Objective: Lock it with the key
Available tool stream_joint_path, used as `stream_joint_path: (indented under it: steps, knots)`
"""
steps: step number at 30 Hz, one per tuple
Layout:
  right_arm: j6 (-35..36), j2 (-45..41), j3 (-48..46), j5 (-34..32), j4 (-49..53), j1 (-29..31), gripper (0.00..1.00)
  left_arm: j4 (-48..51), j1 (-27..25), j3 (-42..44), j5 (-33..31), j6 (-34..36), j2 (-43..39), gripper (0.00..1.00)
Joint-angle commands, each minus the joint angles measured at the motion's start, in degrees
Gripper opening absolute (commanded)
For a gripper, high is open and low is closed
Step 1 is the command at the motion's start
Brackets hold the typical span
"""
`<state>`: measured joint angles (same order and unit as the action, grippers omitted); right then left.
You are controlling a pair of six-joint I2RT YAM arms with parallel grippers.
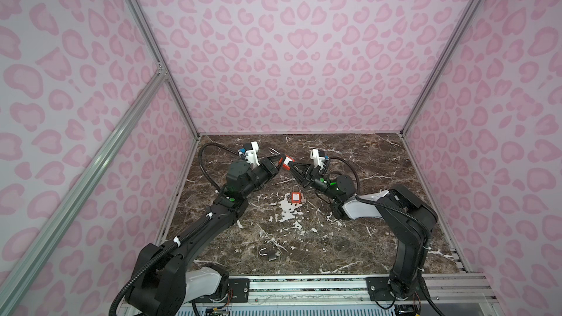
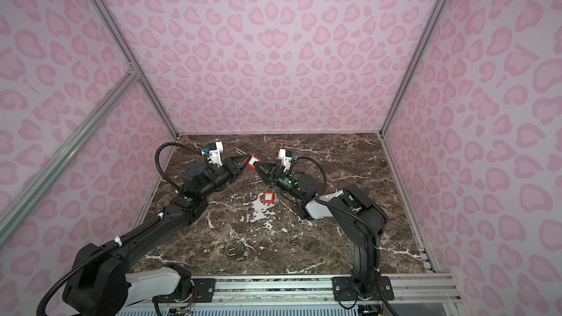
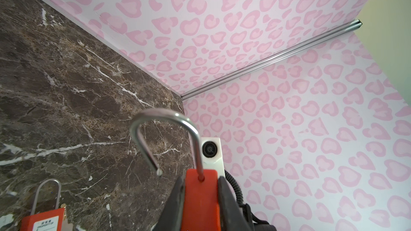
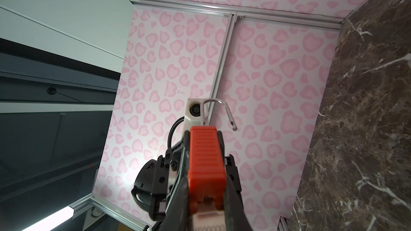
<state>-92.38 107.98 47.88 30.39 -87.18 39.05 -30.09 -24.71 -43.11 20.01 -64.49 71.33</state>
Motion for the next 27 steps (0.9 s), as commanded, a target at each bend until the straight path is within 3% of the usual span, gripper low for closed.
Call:
stream_joint_path:
  steps: [1,6,17,23,27]
  knots:
    - [2.3,0.6,0.0,1.0,-2.1,-0.1,0.12,-1.3,0.1,-0.3,0.3,0.1,-0.8,0.34]
    - [2.1,-0.2,-1.0,1.4,-2.1,-1.2,0.1,0.7,0.2,-0.7,-0.1,2.0,-1.8,0.54]
    - [5.2,-5.6,-7.0,6.3,0.6,-8.7,0.04,10.0,1.7,-2.6,0.1,11.2,-6.7,0.61]
    - [13.0,-13.2,-8.3,14.1,14.2,-14.5,0.01,13.7,4.3,-3.9,4.3,15.9,-9.3,0.61]
    - [21.6,-18.5,-5.8,21.2,31.1,-16.8,0.01,14.6,5.8,-6.0,9.0,18.1,-9.2,0.61]
